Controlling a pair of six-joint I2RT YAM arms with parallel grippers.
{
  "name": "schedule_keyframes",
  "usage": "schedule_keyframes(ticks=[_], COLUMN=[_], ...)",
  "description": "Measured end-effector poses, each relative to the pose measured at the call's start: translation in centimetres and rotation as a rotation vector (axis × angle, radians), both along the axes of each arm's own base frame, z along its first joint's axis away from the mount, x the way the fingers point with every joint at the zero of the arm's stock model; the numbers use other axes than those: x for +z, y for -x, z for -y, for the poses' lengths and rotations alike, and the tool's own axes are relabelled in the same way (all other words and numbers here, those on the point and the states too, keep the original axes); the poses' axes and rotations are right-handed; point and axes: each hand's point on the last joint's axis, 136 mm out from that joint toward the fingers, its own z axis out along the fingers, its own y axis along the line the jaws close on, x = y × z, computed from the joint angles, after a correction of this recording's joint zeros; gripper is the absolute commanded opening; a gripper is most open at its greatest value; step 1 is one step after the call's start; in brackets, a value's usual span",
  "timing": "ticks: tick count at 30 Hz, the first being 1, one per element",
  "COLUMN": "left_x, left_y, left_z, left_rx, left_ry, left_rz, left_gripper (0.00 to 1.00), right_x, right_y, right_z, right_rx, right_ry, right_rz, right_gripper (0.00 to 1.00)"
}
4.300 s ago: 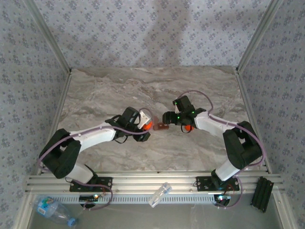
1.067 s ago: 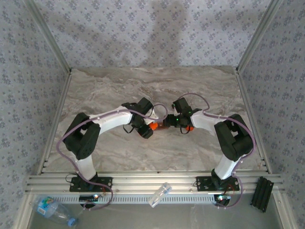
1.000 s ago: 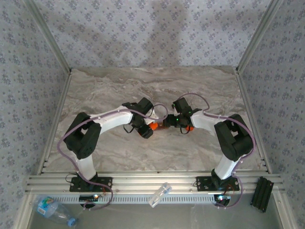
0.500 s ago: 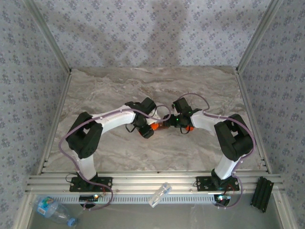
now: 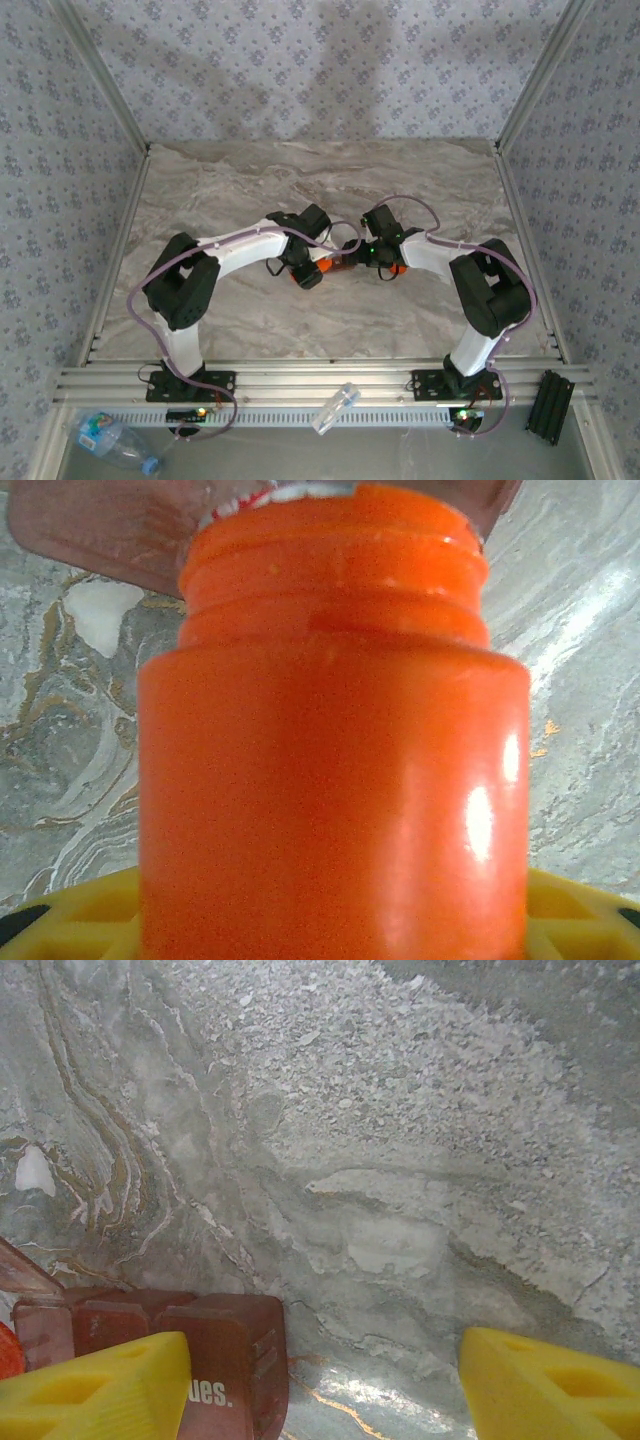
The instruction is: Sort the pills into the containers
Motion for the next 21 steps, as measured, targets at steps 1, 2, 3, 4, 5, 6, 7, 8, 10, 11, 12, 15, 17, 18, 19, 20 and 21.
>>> schedule_keyframes(ticks=[1,2,3,4,5,6,7,8,10,11,12,15,17,18,19,20,21], left_x=[0.03,0.06,0.1,0.16,0.19,0.21,0.23,0.28,0.37,0.45,0.49,0.52,0.47,0.46,0.45,0.44,0.44], left_y=[-0.03,-0.05,-0.1,-0.23,-0.34,-0.44,-0.47,-0.44,-0.34,-0.4,-0.36,-0.38,-0.3,-0.33,-0.32,-0.35,-0.34], left_z=[-0.02,-0.05,-0.06,0.0,0.04,0.09,0.08,0.08,0.15,0.19,0.25,0.09,-0.01,-0.06,-0.07,-0.08,-0.07], left_rx=[0.0,-0.003,-0.005,-0.006,-0.01,-0.014,-0.016,-0.02,-0.031,-0.033,-0.039,-0.044,-0.05,-0.052,-0.054,-0.056,-0.06], left_ry=[-0.001,-0.005,-0.01,-0.012,-0.017,-0.021,-0.026,-0.03,-0.037,-0.038,-0.042,-0.055,-0.065,-0.071,-0.073,-0.077,-0.081], left_rz=[0.001,0.003,0.002,0.005,0.009,0.013,0.016,0.018,0.021,0.025,0.029,0.032,0.031,0.033,0.033,0.035,0.038], left_gripper=[0.0,0.0,0.0,0.0,0.0,0.0,0.0,0.0,0.0,0.0,0.0,0.0,0.0,0.0,0.0,0.0,0.0], right_x=[0.0,0.0,0.01,0.01,-0.01,-0.01,-0.01,-0.02,-0.02,-0.01,-0.01,-0.02,-0.02,-0.03,-0.03,-0.03,-0.03], right_y=[0.0,-0.01,-0.01,-0.02,-0.01,-0.01,-0.02,-0.03,-0.03,-0.03,-0.03,-0.04,-0.06,-0.06,-0.06,-0.06,-0.07], right_z=[0.0,0.0,-0.01,-0.01,-0.01,-0.01,-0.01,-0.02,-0.02,-0.02,-0.02,-0.03,-0.03,-0.03,-0.04,-0.04,-0.04], right_rx=[-0.002,-0.002,-0.002,-0.002,-0.003,-0.002,-0.003,-0.003,-0.004,-0.004,-0.005,-0.005,-0.005,-0.005,-0.005,-0.005,-0.005], right_ry=[-0.001,-0.001,-0.001,-0.002,-0.001,-0.002,-0.002,-0.002,-0.002,-0.003,-0.003,-0.003,-0.003,-0.004,-0.004,-0.004,-0.004], right_rz=[-0.001,-0.001,0.0,0.0,0.0,0.0,0.0,0.0,0.0,0.0,-0.001,-0.001,0.0,0.0,0.0,0.0,0.0], right_gripper=[0.73,0.73,0.73,0.73,0.73,0.73,0.73,0.73,0.73,0.73,0.73,0.73,0.73,0.73,0.73,0.73,0.72])
